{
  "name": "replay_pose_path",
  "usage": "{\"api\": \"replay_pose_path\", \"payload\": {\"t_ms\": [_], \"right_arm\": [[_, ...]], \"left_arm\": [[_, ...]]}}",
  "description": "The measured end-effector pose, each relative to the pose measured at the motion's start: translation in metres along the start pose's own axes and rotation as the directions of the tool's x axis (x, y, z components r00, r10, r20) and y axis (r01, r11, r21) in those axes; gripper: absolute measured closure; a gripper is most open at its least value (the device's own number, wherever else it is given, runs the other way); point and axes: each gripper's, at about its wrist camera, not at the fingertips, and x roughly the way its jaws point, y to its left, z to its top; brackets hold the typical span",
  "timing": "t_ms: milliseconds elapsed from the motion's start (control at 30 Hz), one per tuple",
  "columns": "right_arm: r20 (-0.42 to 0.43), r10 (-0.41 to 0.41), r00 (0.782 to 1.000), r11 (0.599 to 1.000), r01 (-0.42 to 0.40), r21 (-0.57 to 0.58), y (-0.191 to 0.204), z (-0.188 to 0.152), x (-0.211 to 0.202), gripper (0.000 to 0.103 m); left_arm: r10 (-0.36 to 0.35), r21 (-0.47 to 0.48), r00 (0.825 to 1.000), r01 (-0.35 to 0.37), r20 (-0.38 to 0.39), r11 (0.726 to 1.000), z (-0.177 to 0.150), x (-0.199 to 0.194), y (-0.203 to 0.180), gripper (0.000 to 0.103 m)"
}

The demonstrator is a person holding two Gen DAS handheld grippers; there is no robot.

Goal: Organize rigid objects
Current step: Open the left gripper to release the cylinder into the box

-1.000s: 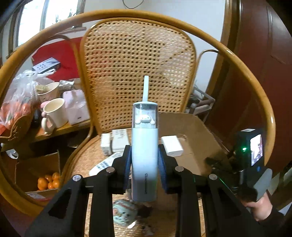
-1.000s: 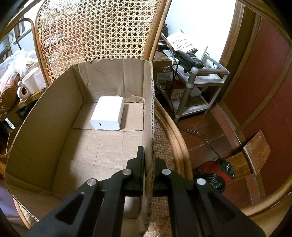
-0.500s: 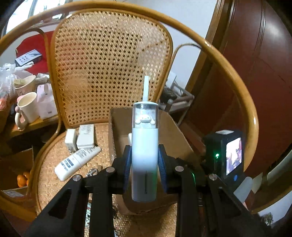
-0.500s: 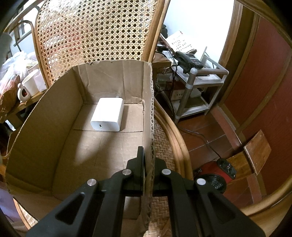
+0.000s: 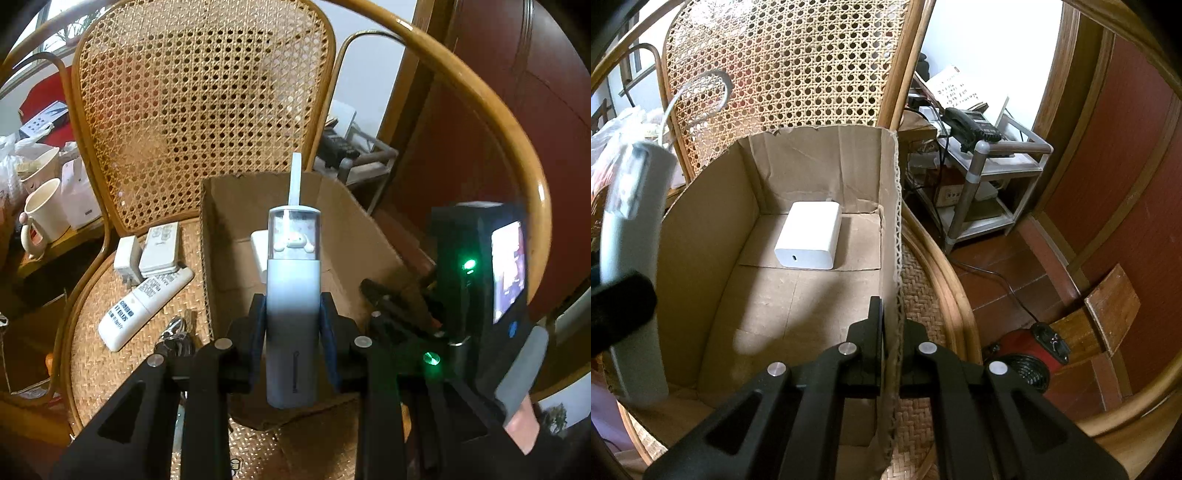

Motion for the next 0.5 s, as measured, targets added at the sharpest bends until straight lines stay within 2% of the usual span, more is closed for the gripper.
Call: {"api": "replay_pose_path", "payload": {"t_ms": [133,300,500], "right_arm": [[-0.001,-0.001,1.0,1.0,0.001,0.0,0.0006,-0.0004,0.0001,0.097],[-0.003,0.0,1.0,1.0,0.0,0.002,0.0008,-0.0008,0.0,0.097],[-0.001,-0.003,1.0,1.0,0.003,-0.001,0.0031,-0.0016,0.0,0.097]], "left_arm": [[0.022,0.002,1.0,-0.021,-0.012,1.0,-0.0015,0.0035,0.0022,0.077],[0.025,0.014,0.999,-0.025,0.02,1.0,-0.0001,-0.0037,0.0027,0.078],[0.05,0.003,0.999,-0.05,0.005,0.999,0.0011,-0.0046,0.008,0.077]]}}
